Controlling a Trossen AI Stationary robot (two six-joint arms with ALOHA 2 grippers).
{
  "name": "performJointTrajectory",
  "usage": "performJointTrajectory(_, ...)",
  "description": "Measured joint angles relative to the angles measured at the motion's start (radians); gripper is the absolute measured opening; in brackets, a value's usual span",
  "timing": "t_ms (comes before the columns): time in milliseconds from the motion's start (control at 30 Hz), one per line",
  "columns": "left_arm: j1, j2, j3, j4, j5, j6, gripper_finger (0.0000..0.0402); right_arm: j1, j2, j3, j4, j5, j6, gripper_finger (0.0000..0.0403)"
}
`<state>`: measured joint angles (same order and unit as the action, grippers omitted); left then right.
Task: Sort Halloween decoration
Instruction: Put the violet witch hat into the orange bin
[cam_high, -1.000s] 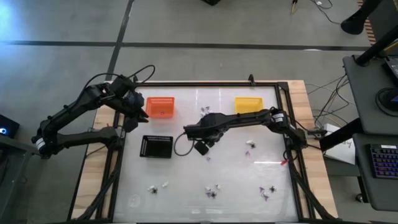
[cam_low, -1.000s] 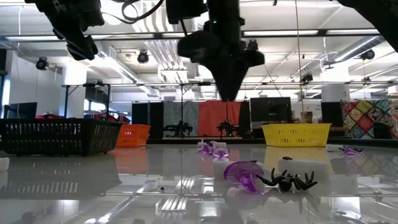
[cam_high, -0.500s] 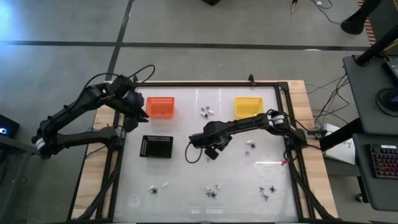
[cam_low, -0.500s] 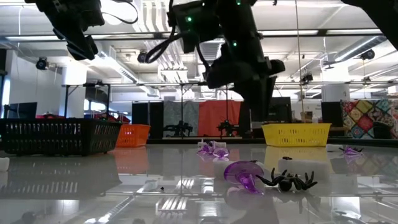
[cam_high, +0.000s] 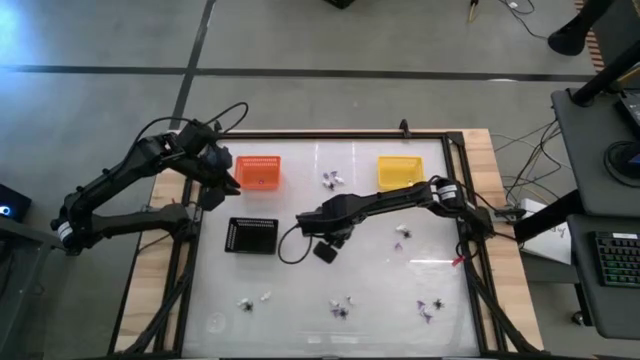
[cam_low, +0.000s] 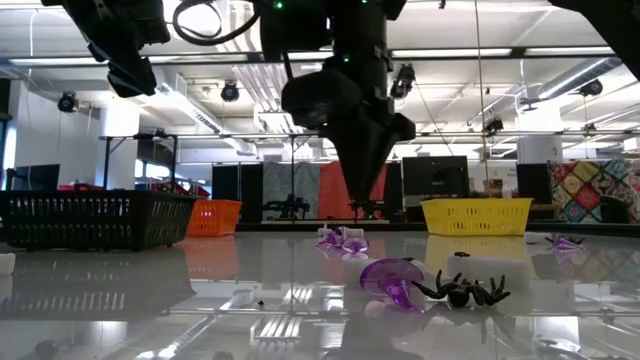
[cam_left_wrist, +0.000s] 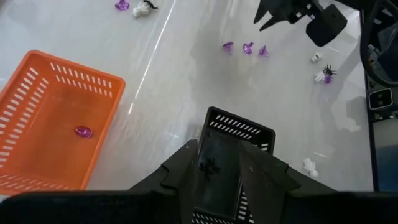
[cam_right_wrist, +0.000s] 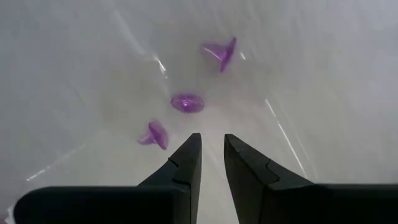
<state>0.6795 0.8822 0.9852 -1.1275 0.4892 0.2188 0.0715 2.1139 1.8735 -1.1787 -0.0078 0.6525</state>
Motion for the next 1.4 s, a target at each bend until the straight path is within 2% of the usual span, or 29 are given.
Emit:
performJointTrajectory(200, 0.0, 0.0, 0.0, 0.011, 0.0, 0.0, 0.0098, -0.005, 0.0, -0.031, 0.062, 0.011, 0.008, 0.0061)
performJointTrajectory(333, 0.0, 0.0, 0.0, 0.02, 0.0, 0.0, 0.0098, -0.005, 0.0, -0.037, 0.101, 0.087, 0.039, 0.0063)
performJointTrajectory(733, 0.0, 0.0, 0.0, 0.019, 0.0, 0.038, 0.0098, -0.005, 0.0, -0.024, 0.125, 0.086, 0.167, 0.0114)
performJointTrajectory(867, 0.0, 0.0, 0.0, 0.019, 0.0, 0.039, 0.0098, -0.003, 0.001, -0.031, 0.123, 0.053, 0.231, 0.0128)
performJointTrajectory(1133, 0.0, 0.0, 0.0, 0.017, 0.0, 0.059, 0.0098, 0.011, 0.042, -0.037, 0.122, 0.026, 0.35, 0.0132)
performJointTrajectory(1400, 0.0, -0.001, 0.0, 0.01, 0.0, 0.061, 0.0098, 0.014, 0.058, -0.038, 0.125, 0.067, 0.396, 0.0132)
